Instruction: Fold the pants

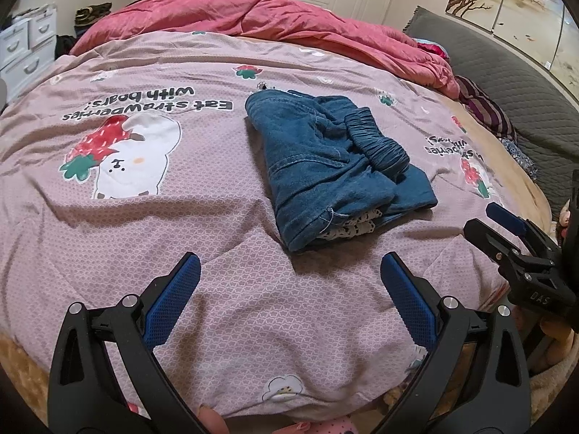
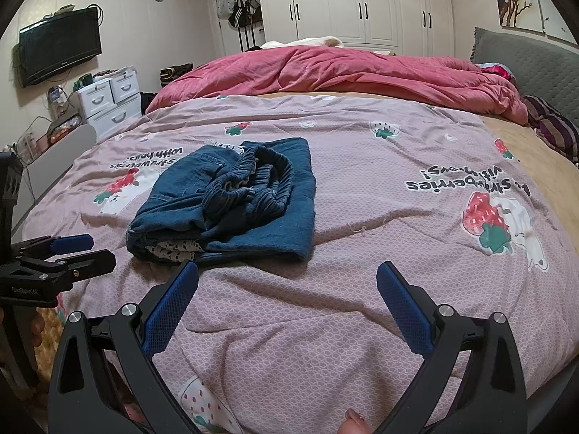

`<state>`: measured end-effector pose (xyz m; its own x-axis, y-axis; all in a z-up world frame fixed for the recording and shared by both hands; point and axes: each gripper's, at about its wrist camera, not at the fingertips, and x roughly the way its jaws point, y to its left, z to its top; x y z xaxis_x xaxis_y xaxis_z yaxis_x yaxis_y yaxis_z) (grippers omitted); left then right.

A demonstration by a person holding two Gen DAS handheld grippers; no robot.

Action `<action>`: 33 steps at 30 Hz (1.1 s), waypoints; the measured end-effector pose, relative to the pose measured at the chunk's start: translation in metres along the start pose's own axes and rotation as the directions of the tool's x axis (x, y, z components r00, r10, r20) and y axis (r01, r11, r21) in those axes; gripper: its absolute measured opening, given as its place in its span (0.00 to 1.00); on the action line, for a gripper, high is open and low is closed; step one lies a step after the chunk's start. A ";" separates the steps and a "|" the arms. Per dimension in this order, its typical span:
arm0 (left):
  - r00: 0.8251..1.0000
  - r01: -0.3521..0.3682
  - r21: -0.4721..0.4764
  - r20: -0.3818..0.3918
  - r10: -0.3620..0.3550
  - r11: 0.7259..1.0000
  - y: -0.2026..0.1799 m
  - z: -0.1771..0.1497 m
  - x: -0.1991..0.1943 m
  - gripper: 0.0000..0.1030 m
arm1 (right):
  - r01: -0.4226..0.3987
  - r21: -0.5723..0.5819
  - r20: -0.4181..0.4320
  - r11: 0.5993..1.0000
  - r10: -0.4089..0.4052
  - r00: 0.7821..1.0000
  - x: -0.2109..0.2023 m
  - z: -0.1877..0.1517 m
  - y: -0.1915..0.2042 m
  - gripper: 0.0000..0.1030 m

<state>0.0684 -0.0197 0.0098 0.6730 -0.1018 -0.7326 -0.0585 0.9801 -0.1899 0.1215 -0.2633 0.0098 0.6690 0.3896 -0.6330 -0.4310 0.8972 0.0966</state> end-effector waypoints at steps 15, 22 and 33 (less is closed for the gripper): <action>1.000 0.002 0.012 -0.002 -0.002 1.000 -0.001 -0.001 0.000 0.91 | 0.007 0.001 -0.004 1.000 -0.007 1.000 0.001 -0.002 0.000 0.96; 1.000 0.012 0.050 -0.014 -0.011 0.999 -0.006 0.000 -0.004 0.91 | 0.014 0.016 -0.019 1.000 -0.014 1.000 0.005 -0.002 -0.004 0.96; 0.996 0.080 0.039 -0.032 -0.079 0.996 -0.001 0.005 -0.003 0.91 | 0.008 0.121 -0.079 0.993 0.001 0.997 0.018 0.006 -0.033 0.96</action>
<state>0.0695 -0.0194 0.0154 0.6513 -0.1841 -0.7362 0.0240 0.9746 -0.2225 0.1516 -0.2849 -0.0009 0.6185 0.3731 -0.6915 -0.3487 0.9190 0.1839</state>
